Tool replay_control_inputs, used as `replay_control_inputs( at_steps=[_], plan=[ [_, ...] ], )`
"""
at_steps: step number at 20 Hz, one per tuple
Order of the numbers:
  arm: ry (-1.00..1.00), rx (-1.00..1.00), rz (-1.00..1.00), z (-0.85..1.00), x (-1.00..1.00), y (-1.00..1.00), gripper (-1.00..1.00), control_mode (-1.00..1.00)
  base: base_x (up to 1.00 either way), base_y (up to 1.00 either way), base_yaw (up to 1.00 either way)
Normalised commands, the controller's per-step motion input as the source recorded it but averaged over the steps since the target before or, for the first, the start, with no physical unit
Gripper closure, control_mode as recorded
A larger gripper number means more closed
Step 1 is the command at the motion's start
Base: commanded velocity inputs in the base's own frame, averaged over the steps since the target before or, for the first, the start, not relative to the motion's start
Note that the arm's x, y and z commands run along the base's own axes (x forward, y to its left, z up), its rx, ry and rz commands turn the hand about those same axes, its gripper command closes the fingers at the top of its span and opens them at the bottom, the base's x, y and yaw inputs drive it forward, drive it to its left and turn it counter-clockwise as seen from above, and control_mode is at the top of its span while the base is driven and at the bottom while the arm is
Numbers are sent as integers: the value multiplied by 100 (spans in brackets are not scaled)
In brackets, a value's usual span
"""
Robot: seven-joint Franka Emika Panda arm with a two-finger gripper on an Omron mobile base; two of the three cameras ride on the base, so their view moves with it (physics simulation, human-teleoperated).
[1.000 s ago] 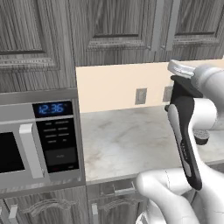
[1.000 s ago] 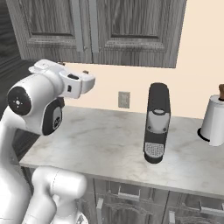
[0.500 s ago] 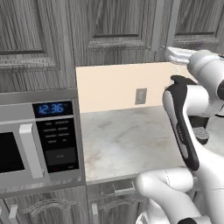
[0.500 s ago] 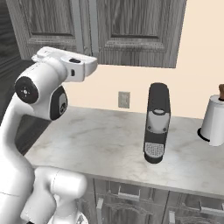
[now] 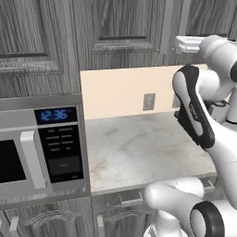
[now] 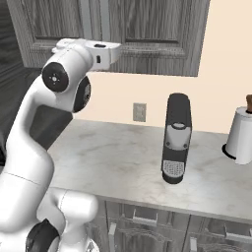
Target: Get the candle and the beer from the cabinet and move them to the dining counter.
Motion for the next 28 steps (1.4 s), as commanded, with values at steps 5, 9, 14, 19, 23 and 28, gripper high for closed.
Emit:
replay_control_inputs(
  at_steps=[5, 9, 14, 19, 23, 28],
  plan=[
    [1, -2, 3, -8, 18, -8, -100, -100, 0, 0, 0],
    [0, 0, 1, -24, 22, 0, -100, -100, 0, 0, 0],
    [-11, 0, 3, -16, 16, 0, -100, -100, 0, 0, 0],
    [-12, 0, 9, -1, 26, -1, -100, -100, 0, 0, 0],
    [-6, 0, 12, -2, 38, 0, -100, -100, 0, 0, 0],
    [-5, 0, 11, -6, 26, 0, -100, -100, 0, 0, 0]
  ],
)
